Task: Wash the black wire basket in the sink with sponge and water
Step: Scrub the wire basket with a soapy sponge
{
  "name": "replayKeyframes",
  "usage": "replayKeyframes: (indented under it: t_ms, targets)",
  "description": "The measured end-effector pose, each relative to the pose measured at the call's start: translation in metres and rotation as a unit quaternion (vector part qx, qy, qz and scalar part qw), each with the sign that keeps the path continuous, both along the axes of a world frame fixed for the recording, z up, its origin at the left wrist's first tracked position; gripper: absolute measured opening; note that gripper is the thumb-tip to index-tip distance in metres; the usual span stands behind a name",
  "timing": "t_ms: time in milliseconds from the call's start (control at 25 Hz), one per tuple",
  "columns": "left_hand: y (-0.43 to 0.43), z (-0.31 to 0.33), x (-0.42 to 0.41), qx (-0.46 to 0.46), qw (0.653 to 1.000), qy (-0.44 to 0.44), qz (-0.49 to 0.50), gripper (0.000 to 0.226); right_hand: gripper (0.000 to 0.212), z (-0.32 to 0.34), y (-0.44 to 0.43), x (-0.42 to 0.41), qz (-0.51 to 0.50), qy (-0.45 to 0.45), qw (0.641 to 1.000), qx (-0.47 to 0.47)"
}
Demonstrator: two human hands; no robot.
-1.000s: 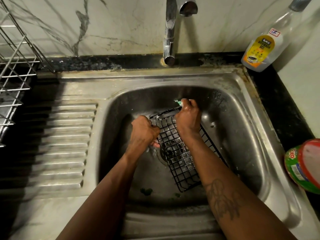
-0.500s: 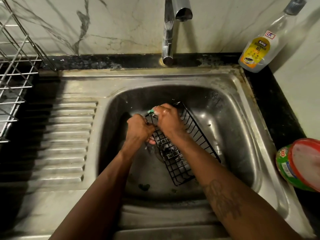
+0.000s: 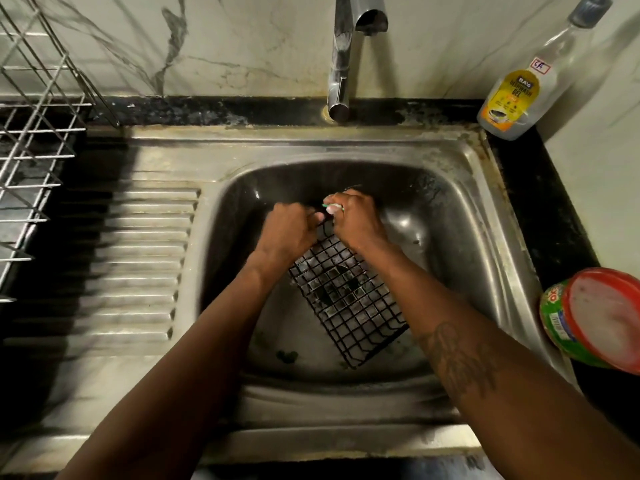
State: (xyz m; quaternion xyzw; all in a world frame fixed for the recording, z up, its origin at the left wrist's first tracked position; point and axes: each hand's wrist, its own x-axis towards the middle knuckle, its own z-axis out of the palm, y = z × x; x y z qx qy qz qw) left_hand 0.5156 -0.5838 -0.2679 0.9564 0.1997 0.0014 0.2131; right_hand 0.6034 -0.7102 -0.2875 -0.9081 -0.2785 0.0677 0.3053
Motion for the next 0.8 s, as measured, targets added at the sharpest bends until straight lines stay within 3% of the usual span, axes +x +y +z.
replayKeyframes:
  t_ms: [80,200,320,400,520,600,680,800]
  targets:
    - [-0.007,0.004,0.013,-0.053,0.998,0.026,-0.025,0.023,0.033,0.0,0.002,-0.008,-0.003,0.004,1.0,0.016]
    - [-0.016,0.008,0.01,-0.05,0.998,0.036,-0.021,0.02,0.026,-0.006,0.0,-0.023,-0.07,-0.051,0.996,-0.008]
    - [-0.013,0.002,0.009,-0.06,0.997,0.037,0.012,0.02,0.044,-0.009,0.001,-0.027,-0.085,-0.043,0.994,-0.057]
    - [-0.009,0.0,0.008,-0.124,0.99,0.041,0.059,0.017,0.058,-0.009,0.003,-0.031,-0.062,-0.016,0.995,-0.082]
    - [0.002,-0.005,0.001,-0.201,0.969,0.064,0.128,0.014,0.044,-0.007,0.005,-0.037,-0.061,-0.023,0.997,-0.036]
    - [0.007,-0.013,-0.006,-0.283,0.942,0.083,0.161,0.017,0.035,-0.004,0.008,-0.036,-0.125,-0.032,0.99,0.053]
    - [0.009,-0.018,-0.011,-0.421,0.879,0.092,0.205,0.024,0.035,-0.003,0.013,-0.034,-0.134,-0.037,0.988,0.069]
    - [0.012,-0.017,-0.012,-0.482,0.843,0.1,0.219,0.027,0.031,-0.013,0.028,-0.041,0.03,-0.032,0.999,-0.028]
